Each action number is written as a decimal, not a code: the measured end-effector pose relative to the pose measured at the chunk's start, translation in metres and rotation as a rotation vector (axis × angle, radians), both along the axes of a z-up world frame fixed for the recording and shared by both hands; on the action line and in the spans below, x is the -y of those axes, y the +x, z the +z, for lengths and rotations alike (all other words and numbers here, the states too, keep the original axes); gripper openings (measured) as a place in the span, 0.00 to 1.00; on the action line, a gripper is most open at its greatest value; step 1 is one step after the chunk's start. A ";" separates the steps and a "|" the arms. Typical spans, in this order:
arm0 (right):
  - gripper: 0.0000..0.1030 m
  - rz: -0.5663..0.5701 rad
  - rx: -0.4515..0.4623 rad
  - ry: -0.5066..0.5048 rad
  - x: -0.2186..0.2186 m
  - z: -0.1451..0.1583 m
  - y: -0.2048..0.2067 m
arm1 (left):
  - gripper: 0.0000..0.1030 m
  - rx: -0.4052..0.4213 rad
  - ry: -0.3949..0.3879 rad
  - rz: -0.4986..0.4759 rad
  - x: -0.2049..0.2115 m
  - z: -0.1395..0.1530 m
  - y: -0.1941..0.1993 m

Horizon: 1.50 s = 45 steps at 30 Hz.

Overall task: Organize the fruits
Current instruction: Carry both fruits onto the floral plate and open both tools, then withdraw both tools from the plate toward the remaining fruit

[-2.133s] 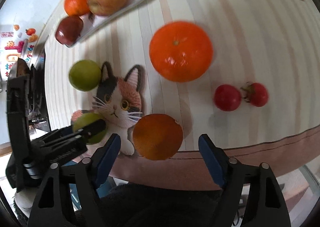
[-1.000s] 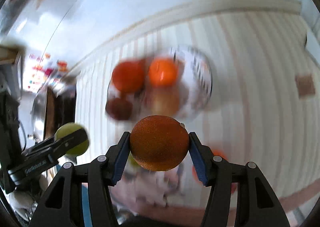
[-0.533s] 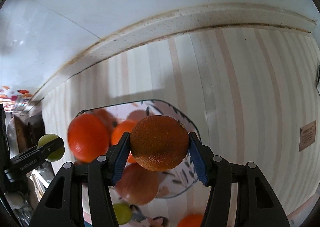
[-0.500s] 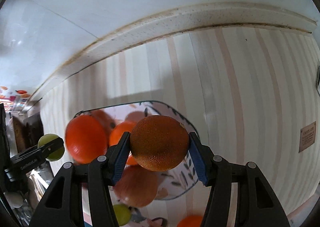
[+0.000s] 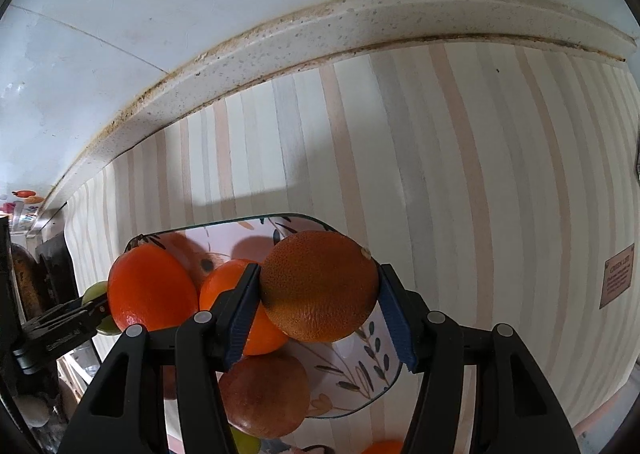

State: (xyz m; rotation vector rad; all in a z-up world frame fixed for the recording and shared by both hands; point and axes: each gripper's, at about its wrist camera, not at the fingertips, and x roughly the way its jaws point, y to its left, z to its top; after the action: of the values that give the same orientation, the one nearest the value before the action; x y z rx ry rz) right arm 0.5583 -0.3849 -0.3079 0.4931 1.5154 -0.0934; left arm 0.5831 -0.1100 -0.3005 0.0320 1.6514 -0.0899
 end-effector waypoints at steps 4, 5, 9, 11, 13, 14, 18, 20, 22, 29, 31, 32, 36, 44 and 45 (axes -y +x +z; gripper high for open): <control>0.70 -0.011 0.011 0.003 0.002 0.006 0.000 | 0.78 0.014 0.004 0.002 -0.003 0.010 0.004; 0.73 -0.013 0.010 0.002 0.002 0.007 0.000 | 0.84 0.018 0.001 0.001 -0.003 0.012 0.003; 0.85 -0.005 0.023 -0.001 0.003 0.017 -0.005 | 0.85 0.036 0.006 0.004 -0.008 0.023 -0.003; 0.90 0.005 0.032 -0.003 0.003 0.025 -0.011 | 0.85 0.051 0.003 0.006 -0.010 0.031 -0.010; 0.90 0.023 0.041 -0.021 0.000 0.033 -0.018 | 0.85 0.077 0.005 0.008 -0.015 0.042 -0.017; 0.90 0.031 0.050 -0.026 -0.001 0.037 -0.022 | 0.85 0.089 0.006 0.008 -0.017 0.047 -0.023; 0.91 0.074 0.097 -0.059 -0.012 0.059 -0.046 | 0.85 0.149 -0.013 0.022 -0.021 0.071 -0.047; 0.91 0.089 0.117 -0.069 -0.018 0.069 -0.060 | 0.85 0.178 -0.010 0.017 -0.020 0.083 -0.060; 0.91 0.106 0.142 -0.085 -0.027 0.080 -0.077 | 0.85 0.210 -0.016 0.012 -0.017 0.095 -0.075; 0.91 0.136 0.206 -0.139 -0.046 0.113 -0.129 | 0.85 0.300 -0.016 -0.023 -0.001 0.120 -0.129; 0.91 0.143 0.231 -0.155 -0.051 0.125 -0.143 | 0.85 0.324 -0.020 -0.027 -0.001 0.128 -0.143; 0.91 0.145 0.242 -0.162 -0.053 0.130 -0.148 | 0.85 0.336 -0.021 -0.031 0.000 0.133 -0.149; 0.91 0.150 0.288 -0.169 -0.062 0.151 -0.172 | 0.85 0.401 -0.016 -0.040 -0.001 0.152 -0.172; 0.91 0.140 0.378 -0.206 -0.079 0.192 -0.214 | 0.85 0.461 -0.017 -0.058 -0.006 0.178 -0.212; 0.91 0.137 0.389 -0.215 -0.081 0.197 -0.219 | 0.85 0.472 -0.017 -0.061 -0.007 0.183 -0.217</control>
State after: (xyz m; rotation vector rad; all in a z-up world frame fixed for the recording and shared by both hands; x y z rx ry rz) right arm 0.3388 -0.3041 -0.1106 0.2177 1.1378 -0.0486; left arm 0.3658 -0.1032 -0.1176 0.0848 1.1783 -0.1321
